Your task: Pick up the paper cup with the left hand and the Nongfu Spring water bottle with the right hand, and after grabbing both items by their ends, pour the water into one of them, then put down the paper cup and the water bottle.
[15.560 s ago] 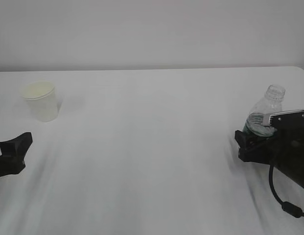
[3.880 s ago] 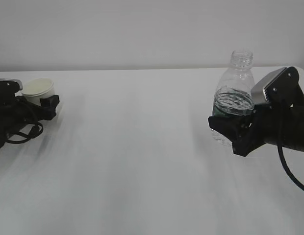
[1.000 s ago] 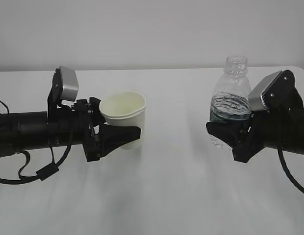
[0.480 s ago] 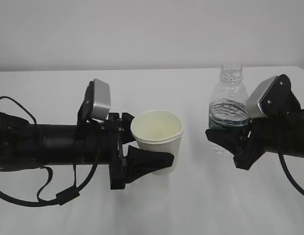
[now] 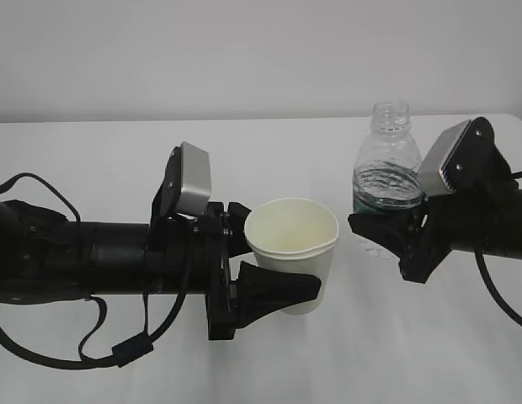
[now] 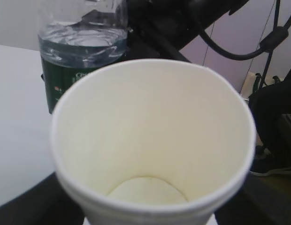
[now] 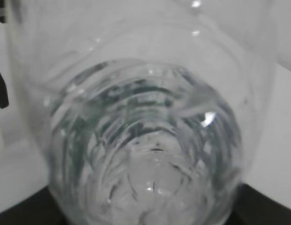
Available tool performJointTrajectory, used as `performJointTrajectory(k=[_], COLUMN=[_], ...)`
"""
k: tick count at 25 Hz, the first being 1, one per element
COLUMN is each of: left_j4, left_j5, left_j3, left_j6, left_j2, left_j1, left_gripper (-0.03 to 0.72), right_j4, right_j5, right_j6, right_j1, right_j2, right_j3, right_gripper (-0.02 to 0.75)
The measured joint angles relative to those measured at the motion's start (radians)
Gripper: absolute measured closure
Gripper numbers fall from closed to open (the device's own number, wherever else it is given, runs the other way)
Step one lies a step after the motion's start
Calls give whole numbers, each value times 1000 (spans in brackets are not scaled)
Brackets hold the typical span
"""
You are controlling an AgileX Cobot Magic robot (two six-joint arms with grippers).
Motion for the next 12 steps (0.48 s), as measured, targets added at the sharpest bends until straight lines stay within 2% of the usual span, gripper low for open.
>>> performJointTrajectory(k=[7, 12], left_j4=[-2, -2], left_j5=[36, 55], left_j3=[0, 0], left_j6=[0, 0], left_j2=[0, 0], left_j1=[0, 0], left_gripper=[162, 162], right_j4=[-50, -65], right_j5=[0, 41], right_j6=[16, 20], right_j1=[5, 67], right_j2=[0, 0], right_j3=[-35, -67], right_gripper=[316, 316])
